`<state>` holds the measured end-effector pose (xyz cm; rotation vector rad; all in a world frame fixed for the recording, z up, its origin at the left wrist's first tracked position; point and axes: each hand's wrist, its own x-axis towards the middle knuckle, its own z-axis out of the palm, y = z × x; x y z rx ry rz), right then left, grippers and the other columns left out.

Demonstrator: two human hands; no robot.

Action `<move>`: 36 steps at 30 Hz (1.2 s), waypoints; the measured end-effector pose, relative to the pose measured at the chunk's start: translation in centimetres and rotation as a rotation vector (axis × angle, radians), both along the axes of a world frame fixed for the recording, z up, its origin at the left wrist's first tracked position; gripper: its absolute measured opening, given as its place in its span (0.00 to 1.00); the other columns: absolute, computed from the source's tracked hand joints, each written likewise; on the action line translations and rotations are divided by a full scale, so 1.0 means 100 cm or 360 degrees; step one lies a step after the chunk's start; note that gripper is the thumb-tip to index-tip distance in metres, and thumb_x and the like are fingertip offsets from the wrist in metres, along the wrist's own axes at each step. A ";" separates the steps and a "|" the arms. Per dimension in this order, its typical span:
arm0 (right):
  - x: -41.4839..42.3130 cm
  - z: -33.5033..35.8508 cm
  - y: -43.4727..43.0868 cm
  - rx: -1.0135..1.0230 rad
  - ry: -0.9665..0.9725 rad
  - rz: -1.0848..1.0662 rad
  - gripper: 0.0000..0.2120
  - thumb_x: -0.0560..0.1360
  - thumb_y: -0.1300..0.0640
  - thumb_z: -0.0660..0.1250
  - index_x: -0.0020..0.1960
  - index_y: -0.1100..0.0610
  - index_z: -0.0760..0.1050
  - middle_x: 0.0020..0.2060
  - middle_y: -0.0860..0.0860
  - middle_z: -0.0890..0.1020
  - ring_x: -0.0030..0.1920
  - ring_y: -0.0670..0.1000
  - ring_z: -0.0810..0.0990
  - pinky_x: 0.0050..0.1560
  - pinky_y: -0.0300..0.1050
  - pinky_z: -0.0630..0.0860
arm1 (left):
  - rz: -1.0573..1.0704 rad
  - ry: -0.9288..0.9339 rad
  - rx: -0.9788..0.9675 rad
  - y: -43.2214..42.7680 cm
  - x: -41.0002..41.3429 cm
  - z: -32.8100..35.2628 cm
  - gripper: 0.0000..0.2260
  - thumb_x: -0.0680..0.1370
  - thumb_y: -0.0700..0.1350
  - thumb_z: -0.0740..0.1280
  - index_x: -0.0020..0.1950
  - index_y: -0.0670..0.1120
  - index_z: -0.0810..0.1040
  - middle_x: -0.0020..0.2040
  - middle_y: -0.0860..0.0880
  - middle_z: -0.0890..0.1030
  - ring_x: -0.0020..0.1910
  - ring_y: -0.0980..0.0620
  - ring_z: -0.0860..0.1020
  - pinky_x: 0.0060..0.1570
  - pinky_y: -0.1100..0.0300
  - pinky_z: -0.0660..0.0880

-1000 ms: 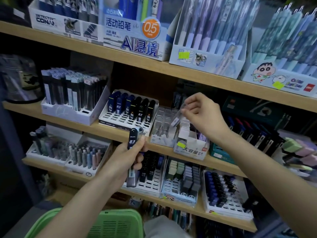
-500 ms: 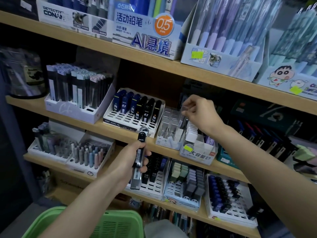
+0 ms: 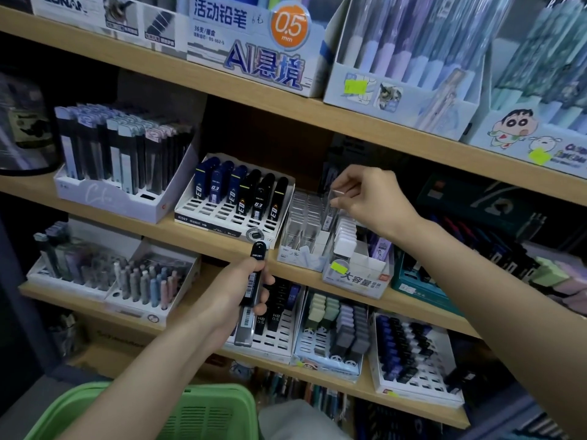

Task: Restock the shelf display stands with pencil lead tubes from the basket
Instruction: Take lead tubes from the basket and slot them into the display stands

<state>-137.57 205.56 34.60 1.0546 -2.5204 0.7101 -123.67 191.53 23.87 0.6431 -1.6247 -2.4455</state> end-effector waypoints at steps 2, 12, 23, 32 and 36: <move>-0.001 -0.002 0.001 0.0002 -0.0032 -0.0006 0.08 0.70 0.62 0.74 0.44 0.54 0.76 0.38 0.47 0.79 0.39 0.40 0.77 0.41 0.27 0.74 | -0.0016 0.0009 0.0001 0.002 0.000 0.000 0.09 0.81 0.41 0.57 0.43 0.41 0.72 0.35 0.46 0.74 0.28 0.52 0.67 0.19 0.64 0.63; -0.002 -0.002 0.003 0.0182 -0.0121 0.0011 0.02 0.72 0.59 0.73 0.44 0.56 0.81 0.40 0.48 0.83 0.41 0.42 0.80 0.52 0.38 0.78 | -0.0032 0.0119 -0.0019 0.003 -0.002 0.003 0.08 0.81 0.41 0.56 0.48 0.41 0.73 0.33 0.46 0.78 0.27 0.52 0.68 0.20 0.64 0.63; -0.002 -0.018 -0.009 0.0320 0.0037 -0.0114 0.04 0.74 0.58 0.71 0.47 0.56 0.82 0.42 0.51 0.83 0.46 0.50 0.81 0.52 0.50 0.78 | -0.0010 0.0325 -0.0173 0.011 -0.018 0.030 0.07 0.82 0.43 0.57 0.52 0.42 0.72 0.54 0.45 0.81 0.29 0.52 0.71 0.26 0.63 0.68; 0.025 -0.022 -0.007 0.0435 0.0151 0.0148 0.07 0.76 0.54 0.67 0.52 0.55 0.77 0.48 0.50 0.77 0.46 0.49 0.77 0.49 0.48 0.77 | -0.0088 0.0349 -0.0234 0.009 -0.009 0.033 0.07 0.81 0.48 0.59 0.51 0.46 0.73 0.41 0.48 0.80 0.30 0.54 0.72 0.30 0.62 0.69; 0.031 -0.024 -0.012 0.0522 0.0276 0.0044 0.09 0.79 0.55 0.63 0.57 0.57 0.75 0.52 0.52 0.75 0.51 0.53 0.77 0.51 0.51 0.76 | -0.0167 0.0388 -0.0409 0.005 0.004 0.026 0.10 0.80 0.52 0.61 0.46 0.45 0.70 0.34 0.51 0.73 0.26 0.56 0.68 0.27 0.65 0.66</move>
